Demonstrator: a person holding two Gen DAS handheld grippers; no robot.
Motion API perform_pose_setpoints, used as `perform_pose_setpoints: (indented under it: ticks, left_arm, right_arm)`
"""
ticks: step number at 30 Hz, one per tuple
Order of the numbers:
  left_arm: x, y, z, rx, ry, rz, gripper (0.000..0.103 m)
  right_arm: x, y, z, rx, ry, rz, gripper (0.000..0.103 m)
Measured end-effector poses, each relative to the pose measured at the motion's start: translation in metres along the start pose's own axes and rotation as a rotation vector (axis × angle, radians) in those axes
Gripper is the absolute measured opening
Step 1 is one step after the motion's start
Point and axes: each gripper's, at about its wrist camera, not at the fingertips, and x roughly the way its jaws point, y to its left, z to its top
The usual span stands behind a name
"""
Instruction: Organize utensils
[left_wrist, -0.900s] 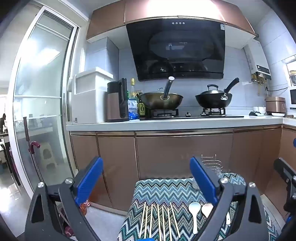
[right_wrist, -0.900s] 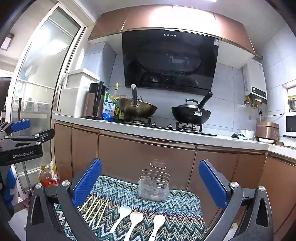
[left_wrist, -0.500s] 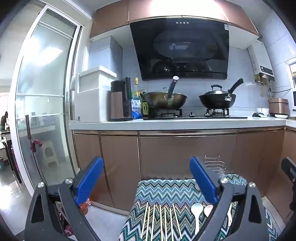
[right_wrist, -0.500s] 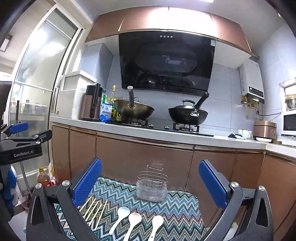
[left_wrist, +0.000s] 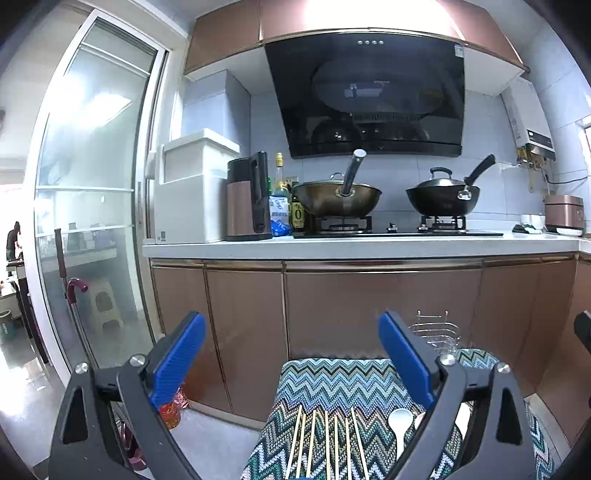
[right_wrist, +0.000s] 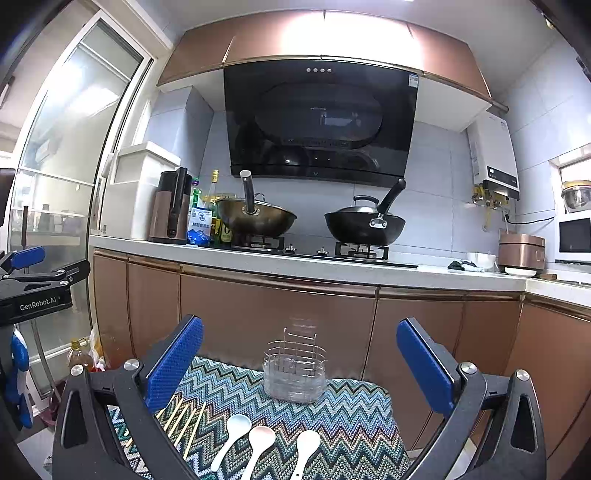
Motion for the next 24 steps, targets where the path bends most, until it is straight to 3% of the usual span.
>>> perform_pose_setpoints:
  ticks: [24]
  left_arm:
    - [0.025,-0.01,0.009,-0.042,0.016,-0.045,0.095]
  right_arm:
    - [0.03,-0.017,-0.01,0.041,0.079,-0.041,0.103]
